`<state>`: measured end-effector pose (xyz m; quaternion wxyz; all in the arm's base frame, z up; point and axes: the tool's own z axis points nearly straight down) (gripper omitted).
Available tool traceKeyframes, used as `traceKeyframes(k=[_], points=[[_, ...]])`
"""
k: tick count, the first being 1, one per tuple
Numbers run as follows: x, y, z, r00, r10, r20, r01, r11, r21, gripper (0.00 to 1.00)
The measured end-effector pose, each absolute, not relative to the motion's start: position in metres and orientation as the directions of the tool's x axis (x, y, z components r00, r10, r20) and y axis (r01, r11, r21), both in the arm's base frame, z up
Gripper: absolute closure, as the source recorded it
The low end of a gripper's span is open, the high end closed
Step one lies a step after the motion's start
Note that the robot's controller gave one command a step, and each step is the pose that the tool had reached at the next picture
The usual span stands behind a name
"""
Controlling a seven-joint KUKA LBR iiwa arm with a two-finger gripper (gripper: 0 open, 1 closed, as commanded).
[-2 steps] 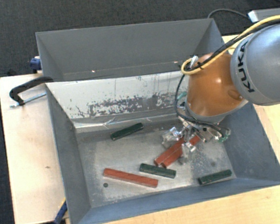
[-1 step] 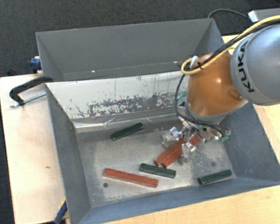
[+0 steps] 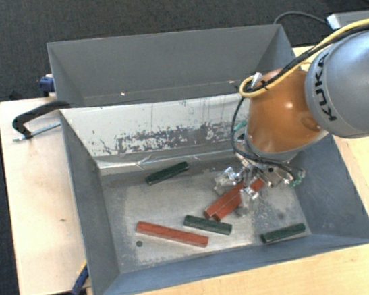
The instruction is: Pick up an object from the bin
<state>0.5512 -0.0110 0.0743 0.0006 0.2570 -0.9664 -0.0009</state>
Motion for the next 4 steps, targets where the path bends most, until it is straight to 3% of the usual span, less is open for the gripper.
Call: traceKeyframes(k=[4], points=[[0.552, -0.010, 0.145, -0.868, -0.496, -0.004, -0.496, 0.868, -0.001, 1.00]])
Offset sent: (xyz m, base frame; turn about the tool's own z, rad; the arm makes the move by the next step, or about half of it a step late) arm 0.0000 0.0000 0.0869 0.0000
